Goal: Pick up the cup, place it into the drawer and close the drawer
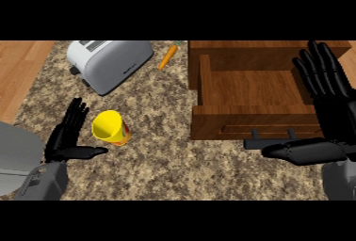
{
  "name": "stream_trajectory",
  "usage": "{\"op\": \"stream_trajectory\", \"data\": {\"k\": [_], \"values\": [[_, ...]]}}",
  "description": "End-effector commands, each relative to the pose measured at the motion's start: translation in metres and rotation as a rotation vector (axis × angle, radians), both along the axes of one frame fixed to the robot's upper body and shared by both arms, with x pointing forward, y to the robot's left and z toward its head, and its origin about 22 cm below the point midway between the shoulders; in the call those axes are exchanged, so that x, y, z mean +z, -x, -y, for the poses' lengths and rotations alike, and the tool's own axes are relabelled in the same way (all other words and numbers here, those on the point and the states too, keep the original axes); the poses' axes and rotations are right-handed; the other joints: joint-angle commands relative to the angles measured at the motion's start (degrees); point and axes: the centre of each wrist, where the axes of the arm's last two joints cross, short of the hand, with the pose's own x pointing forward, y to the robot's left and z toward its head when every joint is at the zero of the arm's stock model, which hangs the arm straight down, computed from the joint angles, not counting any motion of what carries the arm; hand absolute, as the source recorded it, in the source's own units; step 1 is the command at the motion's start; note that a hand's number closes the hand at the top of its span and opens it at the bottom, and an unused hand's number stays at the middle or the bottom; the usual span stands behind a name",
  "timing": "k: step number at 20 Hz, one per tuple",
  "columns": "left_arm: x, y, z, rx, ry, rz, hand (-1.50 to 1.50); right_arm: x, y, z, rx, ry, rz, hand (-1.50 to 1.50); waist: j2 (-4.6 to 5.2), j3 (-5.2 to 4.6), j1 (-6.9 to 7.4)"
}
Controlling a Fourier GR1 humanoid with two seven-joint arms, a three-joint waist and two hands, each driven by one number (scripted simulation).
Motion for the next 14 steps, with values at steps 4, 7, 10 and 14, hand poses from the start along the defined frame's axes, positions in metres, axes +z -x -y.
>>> {"op": "stream_trajectory", "data": {"k": [4,7,10,14], "values": [[-0.031,0.005,0.006,-0.001,-0.018,0.013,-1.5,0.0,-0.005,-0.007,-0.008,-0.006,-0.01,-1.5,0.07,-0.02,-0.12],[-0.043,0.019,-0.002,0.011,-0.029,0.024,-1.5,0.007,-0.01,0.016,0.008,-0.016,-0.006,-1.5,0.42,-0.12,-0.9],[-0.046,0.017,0.004,0.034,0.021,0.037,-1.5,0.01,0.004,-0.007,0.023,0.006,0.002,-1.5,0.43,-0.17,-1.25],[-0.044,0.015,0.0,0.023,0.016,0.076,-1.5,0.016,-0.007,-0.006,0.03,0.008,-0.003,-1.5,0.58,-0.21,-1.24]]}}
